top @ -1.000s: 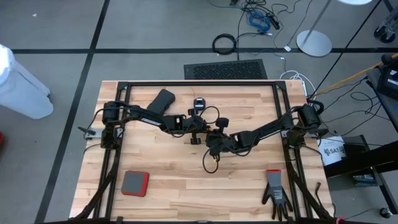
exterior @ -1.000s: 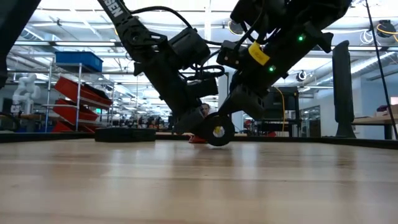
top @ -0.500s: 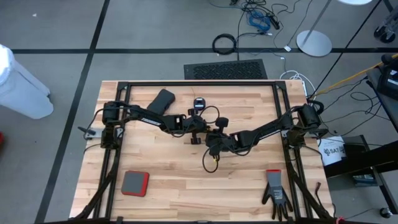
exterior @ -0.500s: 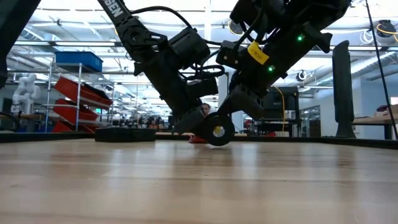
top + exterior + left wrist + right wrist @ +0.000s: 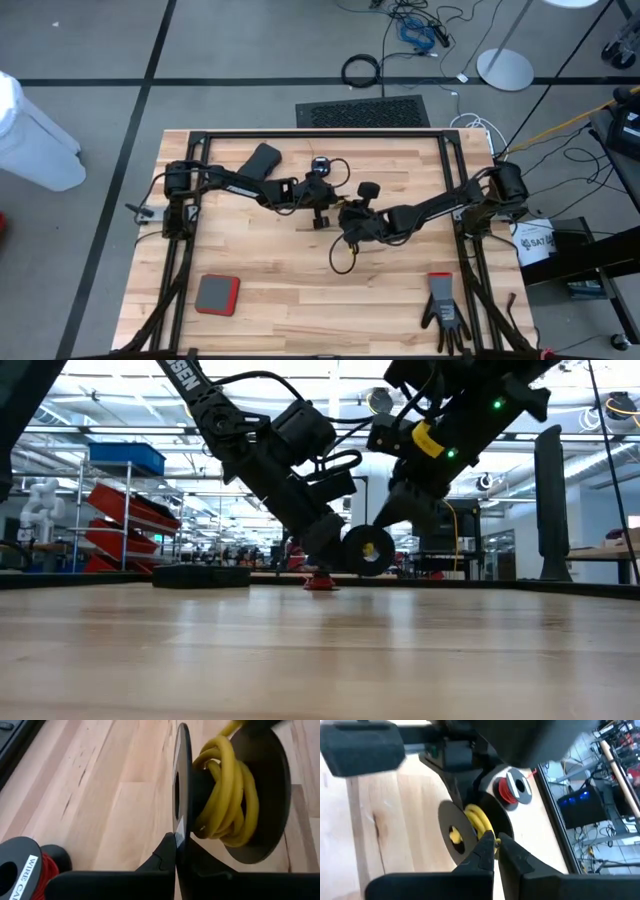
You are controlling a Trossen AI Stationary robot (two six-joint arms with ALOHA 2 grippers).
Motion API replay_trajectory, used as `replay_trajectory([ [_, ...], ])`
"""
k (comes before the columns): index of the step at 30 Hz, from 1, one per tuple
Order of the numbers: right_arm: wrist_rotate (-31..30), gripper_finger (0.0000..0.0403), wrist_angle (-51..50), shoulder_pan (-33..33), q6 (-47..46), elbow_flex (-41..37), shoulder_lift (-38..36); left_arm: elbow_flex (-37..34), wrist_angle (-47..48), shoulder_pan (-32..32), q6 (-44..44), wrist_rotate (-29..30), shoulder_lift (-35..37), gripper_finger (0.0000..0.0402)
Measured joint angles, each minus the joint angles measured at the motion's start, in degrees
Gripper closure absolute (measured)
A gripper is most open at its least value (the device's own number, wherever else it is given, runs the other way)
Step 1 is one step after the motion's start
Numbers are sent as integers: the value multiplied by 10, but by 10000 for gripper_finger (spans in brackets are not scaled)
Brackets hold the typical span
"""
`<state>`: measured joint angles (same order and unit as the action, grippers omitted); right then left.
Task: Coil cords
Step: Coil the yellow wire onto the black spool
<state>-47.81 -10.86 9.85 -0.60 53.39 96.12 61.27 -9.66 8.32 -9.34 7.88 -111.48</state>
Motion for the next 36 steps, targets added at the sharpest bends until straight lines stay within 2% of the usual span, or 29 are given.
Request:
replay_trajectory([
  [6,8,403,-26,0,-13,0,-18,0,-9,1,-34,25,0,401],
  [11,77,399,-35,-15,-60,0,-18,7,-1,-10,-112,102,0,401],
  [16,103,366,-45,-21,-79,0,-18,21,-1,-10,-171,139,0,401],
  [22,123,345,-48,-19,-79,0,-18,23,6,-14,-241,149,-8,401],
  [26,123,355,-48,-19,-79,0,-18,22,21,-16,-240,146,-34,401],
  [32,122,395,-59,-18,-78,0,-18,33,8,-19,-209,140,-55,401],
  [36,121,395,-79,-11,-78,0,-18,33,8,-19,-200,138,-54,401],
])
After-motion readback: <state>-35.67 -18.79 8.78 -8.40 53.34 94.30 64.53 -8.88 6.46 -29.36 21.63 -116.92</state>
